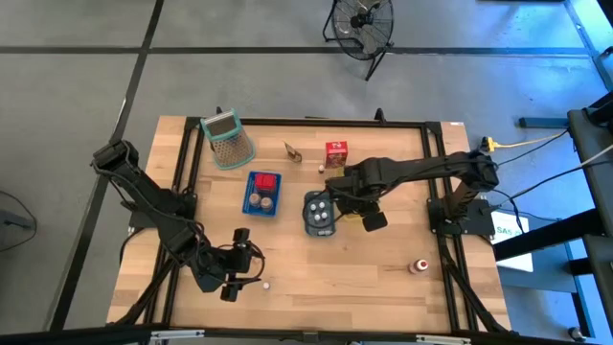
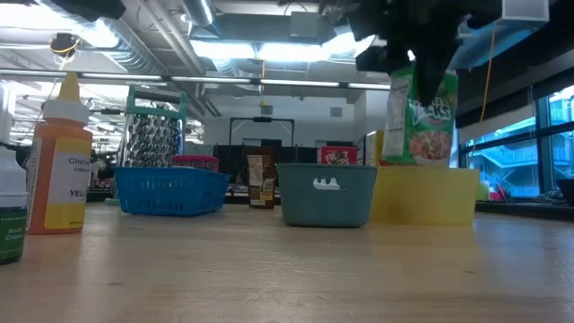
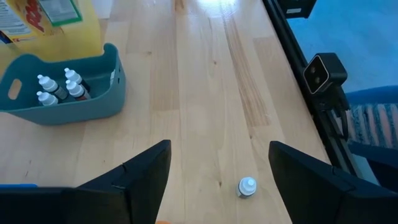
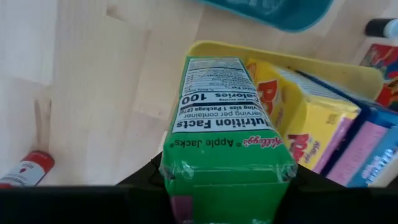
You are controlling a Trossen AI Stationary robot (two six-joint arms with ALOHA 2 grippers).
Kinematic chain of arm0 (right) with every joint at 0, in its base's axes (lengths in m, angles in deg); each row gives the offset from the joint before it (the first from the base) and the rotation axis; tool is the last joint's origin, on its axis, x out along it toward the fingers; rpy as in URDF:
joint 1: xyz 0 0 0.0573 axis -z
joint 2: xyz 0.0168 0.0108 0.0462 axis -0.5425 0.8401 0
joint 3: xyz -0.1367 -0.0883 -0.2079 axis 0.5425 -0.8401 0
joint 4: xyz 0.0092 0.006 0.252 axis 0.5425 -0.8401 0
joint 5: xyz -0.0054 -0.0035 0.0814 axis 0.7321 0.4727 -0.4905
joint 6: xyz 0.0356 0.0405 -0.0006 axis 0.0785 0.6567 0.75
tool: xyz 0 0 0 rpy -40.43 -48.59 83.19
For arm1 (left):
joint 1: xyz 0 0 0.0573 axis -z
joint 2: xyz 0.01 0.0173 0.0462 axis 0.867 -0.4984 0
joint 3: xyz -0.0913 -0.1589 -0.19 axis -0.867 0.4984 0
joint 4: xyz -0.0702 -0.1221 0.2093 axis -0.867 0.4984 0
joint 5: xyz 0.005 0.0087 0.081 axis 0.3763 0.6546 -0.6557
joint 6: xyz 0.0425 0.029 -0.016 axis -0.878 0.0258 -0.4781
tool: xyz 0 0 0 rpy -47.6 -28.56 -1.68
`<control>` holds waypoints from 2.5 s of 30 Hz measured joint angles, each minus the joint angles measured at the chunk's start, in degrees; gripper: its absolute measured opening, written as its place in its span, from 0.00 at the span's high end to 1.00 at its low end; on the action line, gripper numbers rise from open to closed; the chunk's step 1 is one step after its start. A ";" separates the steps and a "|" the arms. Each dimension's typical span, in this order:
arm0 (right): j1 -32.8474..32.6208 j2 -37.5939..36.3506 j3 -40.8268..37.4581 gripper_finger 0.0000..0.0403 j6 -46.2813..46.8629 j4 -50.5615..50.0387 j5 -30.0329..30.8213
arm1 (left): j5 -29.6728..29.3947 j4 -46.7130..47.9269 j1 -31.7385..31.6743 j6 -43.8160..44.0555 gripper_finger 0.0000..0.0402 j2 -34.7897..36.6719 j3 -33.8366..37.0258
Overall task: Pick & Place Kitchen Items
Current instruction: Put the green cereal box into the yellow bin
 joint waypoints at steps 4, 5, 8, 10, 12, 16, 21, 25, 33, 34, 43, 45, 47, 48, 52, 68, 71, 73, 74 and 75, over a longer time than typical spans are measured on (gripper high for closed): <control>0.50 0.01 -2.71 0.65 0.17 2.56 -0.10 | 0.00 0.02 0.00 -0.04 0.34 0.00 0.00; 0.55 0.01 -3.32 0.65 0.15 3.57 -0.10 | -0.02 0.02 0.00 -0.29 0.34 0.00 0.00; 0.70 0.01 -4.44 0.65 0.15 4.69 -0.09 | -0.24 0.02 0.00 -1.03 0.34 0.00 0.00; 0.97 0.01 -5.07 0.65 0.13 6.51 -0.11 | -0.71 0.02 0.00 -1.05 0.34 0.00 0.00; 1.32 0.01 -5.42 0.65 -0.01 7.33 -0.10 | -1.01 0.02 0.00 -1.07 0.34 0.00 0.00; 2.01 0.01 -6.77 0.65 -0.04 8.71 -0.19 | -1.01 0.02 0.00 -1.07 0.34 0.00 0.00; 2.91 0.01 -9.18 0.65 -0.26 10.17 -1.99 | -0.98 0.04 0.00 -1.07 0.34 0.00 0.00; 3.08 0.01 -10.29 0.65 -0.28 11.17 -2.08 | -0.98 0.04 0.00 -1.07 0.34 0.00 0.00; 3.16 0.01 -12.12 0.65 -0.31 13.71 -1.60 | -0.98 0.04 0.00 -1.07 0.34 0.00 0.00; 3.18 0.01 -12.19 0.65 -0.30 13.92 -1.60 | -0.98 0.04 0.00 -1.07 0.34 0.00 0.00; 3.32 0.01 -12.21 0.62 0.27 16.97 -1.58 | -0.98 0.04 0.00 -1.07 0.34 0.00 0.00; 3.42 0.01 -12.21 0.61 1.02 17.34 -1.58 | -0.96 0.04 0.00 -1.07 0.34 0.00 0.00; 3.63 0.01 -12.21 0.60 1.71 17.61 -1.58 | -0.96 0.04 0.00 -1.07 0.34 0.00 0.00; 3.74 0.01 -12.22 0.60 2.00 17.61 -1.58 | -0.96 0.04 0.00 -1.07 0.34 0.00 0.00; 4.36 0.01 -12.20 0.60 3.61 17.61 -1.83 | -0.96 0.04 0.00 -1.07 0.34 0.00 0.00; 5.27 0.01 -12.20 0.60 7.06 17.26 -6.84 | -0.94 0.07 0.00 -1.07 0.34 0.01 0.00; 5.27 0.01 -12.20 0.60 7.28 17.26 -7.48 | -0.94 0.07 0.00 -1.07 0.34 0.01 0.00; 5.27 0.01 -12.20 0.59 7.29 17.26 -7.52 | -0.94 0.07 0.00 -1.07 0.34 0.00 0.00; 5.27 0.01 -12.20 0.58 7.45 17.26 -7.67 | -0.94 0.07 0.00 -1.07 0.34 0.00 0.00; 5.27 0.01 -12.22 0.57 7.55 17.26 -7.77 | -0.94 0.07 0.00 -1.07 0.34 0.00 0.00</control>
